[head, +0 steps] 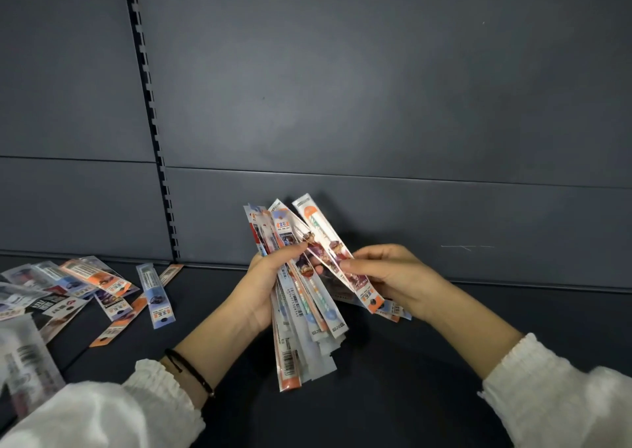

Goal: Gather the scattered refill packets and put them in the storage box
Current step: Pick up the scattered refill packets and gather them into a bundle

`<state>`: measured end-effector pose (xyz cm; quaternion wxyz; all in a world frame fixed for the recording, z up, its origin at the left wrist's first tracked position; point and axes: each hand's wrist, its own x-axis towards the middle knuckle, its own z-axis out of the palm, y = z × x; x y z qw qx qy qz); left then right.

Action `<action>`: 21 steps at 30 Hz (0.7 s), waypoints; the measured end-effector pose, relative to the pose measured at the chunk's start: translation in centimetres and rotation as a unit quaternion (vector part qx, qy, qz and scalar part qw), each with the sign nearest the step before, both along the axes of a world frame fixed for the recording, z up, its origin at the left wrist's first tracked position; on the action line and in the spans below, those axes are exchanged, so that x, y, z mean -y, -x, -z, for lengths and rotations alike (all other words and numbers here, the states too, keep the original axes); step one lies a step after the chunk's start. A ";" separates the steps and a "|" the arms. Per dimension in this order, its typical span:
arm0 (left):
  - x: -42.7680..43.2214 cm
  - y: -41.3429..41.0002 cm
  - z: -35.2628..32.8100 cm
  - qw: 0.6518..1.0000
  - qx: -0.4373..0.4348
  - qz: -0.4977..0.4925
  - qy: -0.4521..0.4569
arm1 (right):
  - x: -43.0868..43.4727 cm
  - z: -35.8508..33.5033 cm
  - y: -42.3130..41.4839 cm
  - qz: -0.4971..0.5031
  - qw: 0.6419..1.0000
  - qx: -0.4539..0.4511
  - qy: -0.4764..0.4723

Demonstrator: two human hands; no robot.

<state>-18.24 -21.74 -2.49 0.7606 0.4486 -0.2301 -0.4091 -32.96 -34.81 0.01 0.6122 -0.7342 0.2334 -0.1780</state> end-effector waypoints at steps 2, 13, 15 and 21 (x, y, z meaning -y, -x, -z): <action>-0.1 -0.1 -0.1 0.999 -0.019 0.035 0.010 | 0.4 0.1 0.0 0.003 0.999 0.005 -0.041; -0.3 -1.5 -0.3 0.991 -0.100 0.081 0.030 | 3.3 -0.1 1.0 -0.050 0.951 0.204 -0.228; -0.4 -1.9 -0.1 0.986 -0.120 0.113 0.017 | 3.9 0.1 1.2 -0.094 0.947 0.203 -0.229; -0.5 -1.8 -0.4 0.979 -0.067 0.187 -0.042 | 3.7 0.5 1.4 -0.161 0.969 0.097 -0.158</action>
